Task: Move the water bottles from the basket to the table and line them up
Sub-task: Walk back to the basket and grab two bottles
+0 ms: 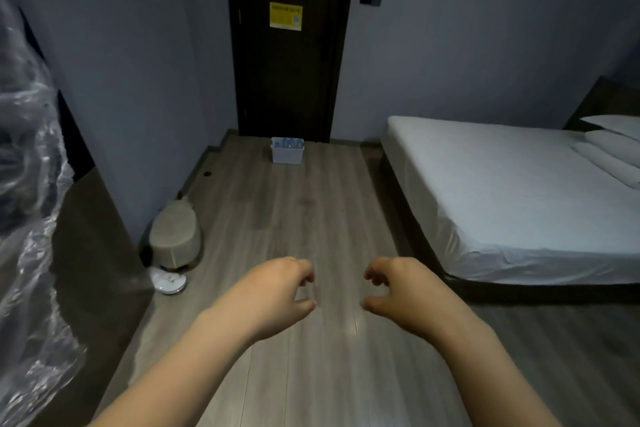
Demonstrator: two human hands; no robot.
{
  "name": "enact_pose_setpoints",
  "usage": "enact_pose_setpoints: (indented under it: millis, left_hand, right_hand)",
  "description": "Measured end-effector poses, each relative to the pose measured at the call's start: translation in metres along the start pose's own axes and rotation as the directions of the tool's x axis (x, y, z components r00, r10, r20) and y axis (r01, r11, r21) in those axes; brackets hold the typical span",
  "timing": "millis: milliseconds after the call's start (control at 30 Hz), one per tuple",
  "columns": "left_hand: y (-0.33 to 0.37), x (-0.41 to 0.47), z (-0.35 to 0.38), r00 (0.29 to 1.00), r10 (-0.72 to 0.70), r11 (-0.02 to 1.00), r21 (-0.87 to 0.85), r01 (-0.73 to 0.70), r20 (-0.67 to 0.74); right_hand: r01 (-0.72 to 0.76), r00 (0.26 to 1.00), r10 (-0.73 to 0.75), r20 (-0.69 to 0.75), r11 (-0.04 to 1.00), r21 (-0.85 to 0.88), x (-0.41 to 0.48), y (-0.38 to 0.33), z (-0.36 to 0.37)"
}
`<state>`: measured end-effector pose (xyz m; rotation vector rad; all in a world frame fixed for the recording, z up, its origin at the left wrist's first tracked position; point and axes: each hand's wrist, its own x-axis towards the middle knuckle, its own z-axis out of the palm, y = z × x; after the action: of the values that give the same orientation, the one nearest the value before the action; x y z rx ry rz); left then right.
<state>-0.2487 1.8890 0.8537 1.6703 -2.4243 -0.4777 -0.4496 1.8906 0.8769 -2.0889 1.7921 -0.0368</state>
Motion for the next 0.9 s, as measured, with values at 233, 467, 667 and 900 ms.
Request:
enact_pose_setpoints:
  millis: [233,467,667,900]
  left_hand:
    - [-0.022,0.121,-0.027,0.999,-0.040,0.999,0.018,0.041,-0.018]
    - [-0.065,0.213,-0.039,0.997,-0.080,0.996,-0.027,0.080,-0.008]
    - [-0.125,0.301,-0.054,0.996,-0.091,0.996,-0.026,0.091,-0.004]
    - [-0.221,0.405,-0.100,0.996,-0.090,0.995,-0.034,0.089,-0.028]
  right_hand:
    - [0.020,0.999,-0.020,-0.028,1.000,-0.007,0.121,0.033,-0.053]
    - [0.044,0.999,-0.044,0.007,0.999,-0.008,0.231,0.044,-0.073]
    - [0.047,0.999,-0.047,0.008,0.999,-0.009,0.336,0.034,-0.081]
    - [0.033,0.999,-0.032,0.018,0.999,-0.014,0.469,-0.008,-0.103]
